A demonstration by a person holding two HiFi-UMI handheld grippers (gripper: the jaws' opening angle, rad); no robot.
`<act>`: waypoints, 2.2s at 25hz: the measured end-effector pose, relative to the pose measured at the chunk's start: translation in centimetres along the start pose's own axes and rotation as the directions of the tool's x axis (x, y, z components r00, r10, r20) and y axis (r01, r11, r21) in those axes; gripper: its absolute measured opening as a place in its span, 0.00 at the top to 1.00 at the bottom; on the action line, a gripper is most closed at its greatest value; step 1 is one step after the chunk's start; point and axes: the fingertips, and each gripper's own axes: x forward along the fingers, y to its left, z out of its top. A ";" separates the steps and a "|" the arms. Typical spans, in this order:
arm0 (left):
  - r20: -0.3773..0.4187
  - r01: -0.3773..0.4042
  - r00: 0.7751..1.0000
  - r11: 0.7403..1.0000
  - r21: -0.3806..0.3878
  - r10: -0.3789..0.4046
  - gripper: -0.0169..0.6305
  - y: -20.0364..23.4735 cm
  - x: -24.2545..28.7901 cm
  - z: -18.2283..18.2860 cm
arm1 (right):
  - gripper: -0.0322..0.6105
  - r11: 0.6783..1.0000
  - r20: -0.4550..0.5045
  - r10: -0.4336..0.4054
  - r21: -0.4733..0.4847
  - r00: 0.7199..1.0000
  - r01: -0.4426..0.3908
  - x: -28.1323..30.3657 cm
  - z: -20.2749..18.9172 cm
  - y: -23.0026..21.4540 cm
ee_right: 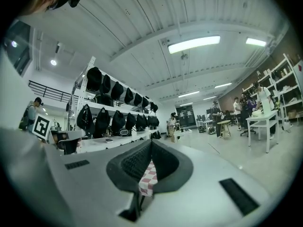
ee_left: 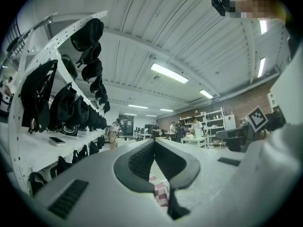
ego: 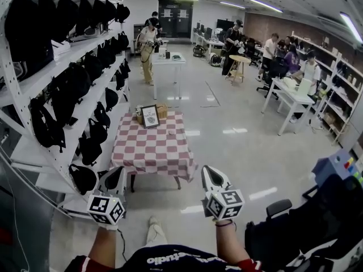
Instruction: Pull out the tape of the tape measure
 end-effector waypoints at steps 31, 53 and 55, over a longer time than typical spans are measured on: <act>-0.056 0.076 0.995 0.992 -0.100 -0.082 0.97 6.1 10.7 -3.8 | 0.95 0.998 -0.056 0.044 0.037 0.997 -0.042 12.4 -1.9 -3.5; -0.069 0.034 0.997 0.988 -0.152 -0.045 0.97 17.3 23.4 -4.0 | 0.95 0.999 -0.147 0.046 0.032 0.988 -0.042 30.0 -2.0 -6.5; -0.068 0.039 0.996 0.986 -0.161 -0.051 0.97 18.4 24.6 -4.2 | 0.95 0.999 -0.144 0.041 0.029 0.989 -0.037 31.6 -1.8 -6.6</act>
